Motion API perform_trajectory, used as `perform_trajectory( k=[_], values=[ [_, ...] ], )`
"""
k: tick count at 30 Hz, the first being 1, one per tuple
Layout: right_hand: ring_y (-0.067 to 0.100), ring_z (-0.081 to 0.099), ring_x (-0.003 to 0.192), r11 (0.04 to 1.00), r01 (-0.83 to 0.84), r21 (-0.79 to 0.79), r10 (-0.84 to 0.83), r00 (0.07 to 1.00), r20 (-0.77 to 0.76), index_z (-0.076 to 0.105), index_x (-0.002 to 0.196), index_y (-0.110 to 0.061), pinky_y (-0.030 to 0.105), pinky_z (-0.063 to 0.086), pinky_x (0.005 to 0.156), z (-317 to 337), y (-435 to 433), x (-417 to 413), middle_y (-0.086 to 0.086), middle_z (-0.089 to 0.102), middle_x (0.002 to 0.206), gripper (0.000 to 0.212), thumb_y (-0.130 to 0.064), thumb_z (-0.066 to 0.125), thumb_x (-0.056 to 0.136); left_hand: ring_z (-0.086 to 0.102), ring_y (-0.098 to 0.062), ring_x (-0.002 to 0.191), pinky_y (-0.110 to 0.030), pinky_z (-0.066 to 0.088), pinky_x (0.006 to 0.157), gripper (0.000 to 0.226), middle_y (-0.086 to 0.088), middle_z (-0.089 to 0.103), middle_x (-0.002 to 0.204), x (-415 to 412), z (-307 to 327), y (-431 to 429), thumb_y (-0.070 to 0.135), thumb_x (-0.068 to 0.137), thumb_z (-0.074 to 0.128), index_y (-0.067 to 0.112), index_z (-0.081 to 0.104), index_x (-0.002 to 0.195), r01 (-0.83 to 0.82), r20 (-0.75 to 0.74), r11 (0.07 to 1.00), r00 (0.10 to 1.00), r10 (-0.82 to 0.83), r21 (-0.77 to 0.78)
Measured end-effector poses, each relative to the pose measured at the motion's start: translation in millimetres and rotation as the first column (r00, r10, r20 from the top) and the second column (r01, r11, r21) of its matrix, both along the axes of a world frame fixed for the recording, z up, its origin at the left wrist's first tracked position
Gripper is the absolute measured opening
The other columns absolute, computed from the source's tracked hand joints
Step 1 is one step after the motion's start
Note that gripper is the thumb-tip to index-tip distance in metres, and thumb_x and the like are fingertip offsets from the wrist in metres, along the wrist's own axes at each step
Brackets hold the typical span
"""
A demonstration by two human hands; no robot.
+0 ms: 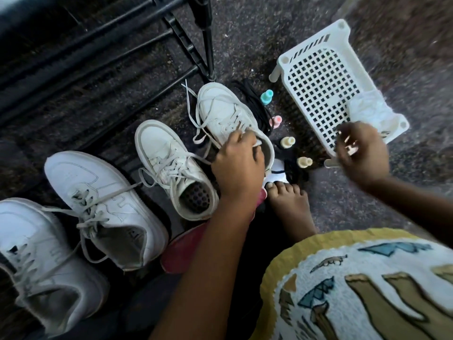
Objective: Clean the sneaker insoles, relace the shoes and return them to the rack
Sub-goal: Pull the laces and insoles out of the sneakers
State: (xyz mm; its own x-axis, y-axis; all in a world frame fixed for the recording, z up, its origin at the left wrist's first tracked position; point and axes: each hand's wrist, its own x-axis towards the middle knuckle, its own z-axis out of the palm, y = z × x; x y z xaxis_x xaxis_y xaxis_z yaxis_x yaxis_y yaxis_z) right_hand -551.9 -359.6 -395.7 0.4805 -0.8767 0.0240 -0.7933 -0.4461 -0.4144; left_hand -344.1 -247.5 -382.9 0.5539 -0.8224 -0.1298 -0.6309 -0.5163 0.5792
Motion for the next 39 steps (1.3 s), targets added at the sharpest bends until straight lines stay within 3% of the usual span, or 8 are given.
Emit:
perform_trajectory(
  k=[3, 8, 13, 26, 31, 34, 35, 39],
  values=[
    [0.031, 0.056, 0.082, 0.963, 0.267, -0.028, -0.268, 0.959, -0.094, 0.06, 0.112, -0.001, 0.033, 0.045, 0.076, -1, -55, -16, 0.023, 0.054, 0.112, 0.03, -0.003, 0.048, 0.085, 0.065, -0.022, 0.096, -0.03, 0.047, 0.069, 0.01, 0.003, 0.065, 0.114, -12, 2, 15, 0.019, 0.077, 0.068, 0.019, 0.067, 0.087, -0.104, -0.065, 0.991, 0.993, 0.099, -0.082],
    [0.041, 0.053, 0.1, 0.988, 0.155, 0.018, -0.136, 0.912, -0.386, 0.064, 0.112, -0.004, 0.044, 0.047, 0.083, -7, -94, -17, 0.024, 0.055, 0.112, 0.026, -0.01, 0.055, 0.088, 0.062, -0.018, 0.106, -0.027, 0.046, 0.083, 0.01, -0.005, 0.066, 0.113, -20, 2, 30, 0.01, 0.078, 0.065, 0.013, 0.069, 0.086, -0.209, -0.19, 0.944, 0.968, 0.162, -0.257],
    [0.038, 0.04, 0.111, 0.973, 0.184, -0.139, -0.23, 0.808, -0.542, 0.063, 0.114, -0.011, 0.044, 0.037, 0.088, -7, -95, -15, 0.018, 0.055, 0.123, 0.034, -0.032, 0.063, 0.088, 0.06, -0.01, 0.095, -0.014, 0.042, 0.08, 0.011, -0.005, 0.068, 0.101, -16, 10, 40, 0.002, 0.077, 0.065, 0.009, 0.069, 0.084, -0.258, -0.225, 0.905, 0.956, 0.189, -0.338],
    [0.044, 0.057, 0.089, 0.982, 0.163, -0.099, -0.19, 0.866, -0.463, 0.068, 0.099, -0.01, 0.049, 0.052, 0.077, 1, -92, -18, 0.023, 0.06, 0.098, 0.017, -0.008, 0.055, 0.088, 0.063, -0.017, 0.099, -0.034, 0.049, 0.085, 0.012, -0.004, 0.067, 0.1, -5, 8, 62, 0.002, 0.08, 0.063, 0.009, 0.069, 0.087, -0.268, -0.234, 0.913, 0.951, 0.2, -0.309],
    [0.046, 0.052, 0.092, 0.962, 0.168, -0.216, -0.234, 0.914, -0.331, 0.057, 0.105, -0.01, 0.053, 0.048, 0.076, 26, -83, -19, 0.027, 0.052, 0.11, 0.02, -0.021, 0.043, 0.096, 0.063, -0.015, 0.097, -0.031, 0.049, 0.084, 0.013, -0.004, 0.067, 0.1, -1, 10, 64, 0.002, 0.08, 0.062, 0.009, 0.069, 0.087, -0.289, -0.256, 0.9, 0.944, 0.211, -0.325],
    [0.044, 0.058, 0.083, 0.979, 0.184, -0.084, -0.2, 0.934, -0.296, 0.043, 0.106, -0.019, 0.058, 0.05, 0.067, 11, -25, 3, 0.025, 0.06, 0.104, 0.029, -0.044, 0.032, 0.096, 0.062, -0.013, 0.096, -0.02, 0.043, 0.088, 0.012, -0.003, 0.068, 0.099, 3, 9, 68, 0.004, 0.079, 0.061, 0.009, 0.07, 0.087, -0.285, -0.239, 0.904, 0.947, 0.214, -0.32],
    [0.042, 0.06, 0.078, 0.984, 0.131, 0.117, -0.072, 0.908, -0.413, 0.039, 0.108, -0.017, 0.054, 0.051, 0.062, -10, 13, 10, 0.021, 0.064, 0.098, 0.025, -0.036, 0.034, 0.093, 0.062, -0.013, 0.097, -0.015, 0.039, 0.089, 0.012, -0.002, 0.069, 0.098, 4, 9, 69, 0.006, 0.079, 0.061, 0.01, 0.07, 0.087, -0.284, -0.234, 0.906, 0.948, 0.216, -0.313],
    [0.035, 0.062, 0.072, 0.975, -0.007, 0.222, 0.119, 0.86, -0.496, 0.044, 0.107, -0.012, 0.038, 0.047, 0.056, -79, 121, 36, 0.01, 0.066, 0.087, 0.026, -0.025, 0.04, 0.085, 0.063, -0.014, 0.097, -0.017, 0.039, 0.088, 0.015, -0.003, 0.069, 0.096, 7, 7, 71, 0.012, 0.08, 0.056, 0.009, 0.069, 0.086, -0.287, -0.24, 0.905, 0.946, 0.217, -0.313]
  ],
)
